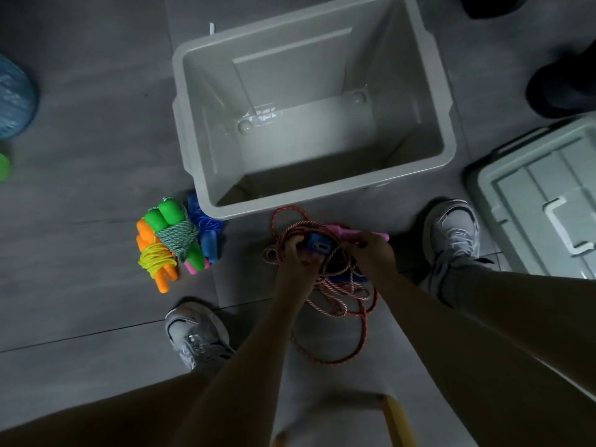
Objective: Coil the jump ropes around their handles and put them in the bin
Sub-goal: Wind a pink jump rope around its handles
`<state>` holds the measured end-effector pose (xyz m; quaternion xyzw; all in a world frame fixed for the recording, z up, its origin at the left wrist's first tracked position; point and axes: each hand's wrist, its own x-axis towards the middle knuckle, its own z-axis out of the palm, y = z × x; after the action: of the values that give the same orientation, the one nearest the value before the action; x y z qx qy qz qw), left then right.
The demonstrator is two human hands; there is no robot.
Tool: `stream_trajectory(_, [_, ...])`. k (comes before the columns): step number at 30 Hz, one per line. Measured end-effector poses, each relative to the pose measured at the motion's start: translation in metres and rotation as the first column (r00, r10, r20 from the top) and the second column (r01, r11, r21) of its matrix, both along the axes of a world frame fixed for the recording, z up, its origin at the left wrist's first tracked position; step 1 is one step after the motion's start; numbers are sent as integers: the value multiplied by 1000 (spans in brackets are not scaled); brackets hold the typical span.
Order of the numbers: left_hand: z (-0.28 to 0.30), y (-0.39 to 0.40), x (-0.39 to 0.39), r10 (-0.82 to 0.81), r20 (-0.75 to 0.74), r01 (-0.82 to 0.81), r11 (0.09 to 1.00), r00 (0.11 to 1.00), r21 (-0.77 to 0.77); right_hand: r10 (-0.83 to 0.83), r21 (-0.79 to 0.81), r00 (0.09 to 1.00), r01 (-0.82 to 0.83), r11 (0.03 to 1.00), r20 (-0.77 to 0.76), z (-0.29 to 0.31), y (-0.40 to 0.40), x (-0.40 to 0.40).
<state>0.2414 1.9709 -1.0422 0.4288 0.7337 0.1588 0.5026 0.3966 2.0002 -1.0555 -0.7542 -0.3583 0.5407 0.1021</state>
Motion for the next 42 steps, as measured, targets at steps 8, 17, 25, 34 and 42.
stream_trajectory(8, [-4, 9, -2, 81, -343, -99, 994, 936, -38, 34, -33, 999, -35, 999, -41, 4, 0, -3])
stream_trajectory(17, [-12, 27, -16, 424, 30, -390, 857, 905, -338, -89, -54, 991, 84, 995, -99, 0, -4, -19])
stream_trajectory(25, [22, 30, -10, 466, 157, -431, 877, 871, -211, -128, 97, 976, 146, 984, -173, 44, 9, -13])
stream_trajectory(34, [108, 29, 1, 292, 234, -290, 956, 927, -43, 16, 249, 982, 31, 968, -187, 115, 0, -4])
stream_trajectory(42, [210, 26, 5, 180, 247, -239, 941, 952, 239, 72, 346, 990, -27, 938, -120, 195, -5, 2])
